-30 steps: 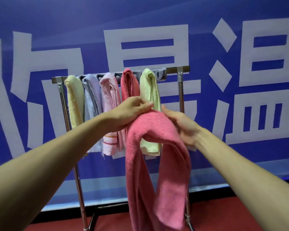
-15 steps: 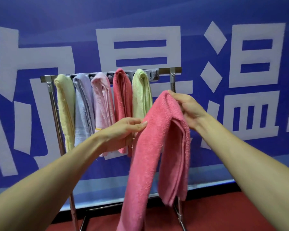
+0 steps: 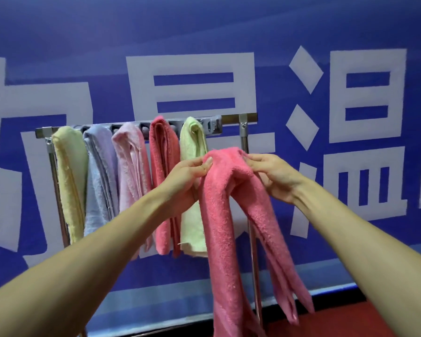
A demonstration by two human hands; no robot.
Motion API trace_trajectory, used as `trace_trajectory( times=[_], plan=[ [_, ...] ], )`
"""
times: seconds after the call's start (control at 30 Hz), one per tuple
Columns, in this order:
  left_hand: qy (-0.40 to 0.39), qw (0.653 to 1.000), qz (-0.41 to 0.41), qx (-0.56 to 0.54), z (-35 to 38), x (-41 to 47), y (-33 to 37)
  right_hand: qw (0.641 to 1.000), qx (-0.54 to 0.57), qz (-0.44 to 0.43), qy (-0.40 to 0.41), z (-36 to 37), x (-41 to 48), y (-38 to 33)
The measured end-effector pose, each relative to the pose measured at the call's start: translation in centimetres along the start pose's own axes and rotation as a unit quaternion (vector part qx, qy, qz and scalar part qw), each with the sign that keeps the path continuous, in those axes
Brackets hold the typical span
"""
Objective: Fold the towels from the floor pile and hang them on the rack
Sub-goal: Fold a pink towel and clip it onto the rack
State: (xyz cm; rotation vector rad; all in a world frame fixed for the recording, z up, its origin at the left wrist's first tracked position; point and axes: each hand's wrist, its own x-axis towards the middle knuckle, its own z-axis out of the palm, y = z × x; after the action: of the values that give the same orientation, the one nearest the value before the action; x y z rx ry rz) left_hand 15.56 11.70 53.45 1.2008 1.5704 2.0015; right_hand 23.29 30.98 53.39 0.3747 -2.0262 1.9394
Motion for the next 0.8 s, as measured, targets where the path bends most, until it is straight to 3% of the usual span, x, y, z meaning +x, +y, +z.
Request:
trace_trajectory(
  times=[0.23,0.47,0.57,0.7,0.8],
  plan=[
    [-0.004,1.000,-0.003,0.027,0.0,5.1,1.6,0.995,-0.071,0.007,-0.070,-3.2,3.4,-1.1],
    [-0.006,0.998,-0.025,0.053,0.9,9.7,3.0,0.996,0.065,-0.066,0.012,-4.3,8.5,-2.6],
    [0.016,0.998,0.004,0.062,1.1,11.8,4.6,0.988,0.136,-0.071,0.027,-3.8,10.5,-3.6],
    [0.091,0.969,0.070,0.217,-0.6,15.2,7.5,0.988,0.124,-0.031,0.082,-3.6,13.2,-4.9],
    [0.126,0.903,0.099,0.399,-2.0,17.6,9.4,0.988,0.135,-0.034,0.060,-3.2,14.6,-5.8]
  ],
)
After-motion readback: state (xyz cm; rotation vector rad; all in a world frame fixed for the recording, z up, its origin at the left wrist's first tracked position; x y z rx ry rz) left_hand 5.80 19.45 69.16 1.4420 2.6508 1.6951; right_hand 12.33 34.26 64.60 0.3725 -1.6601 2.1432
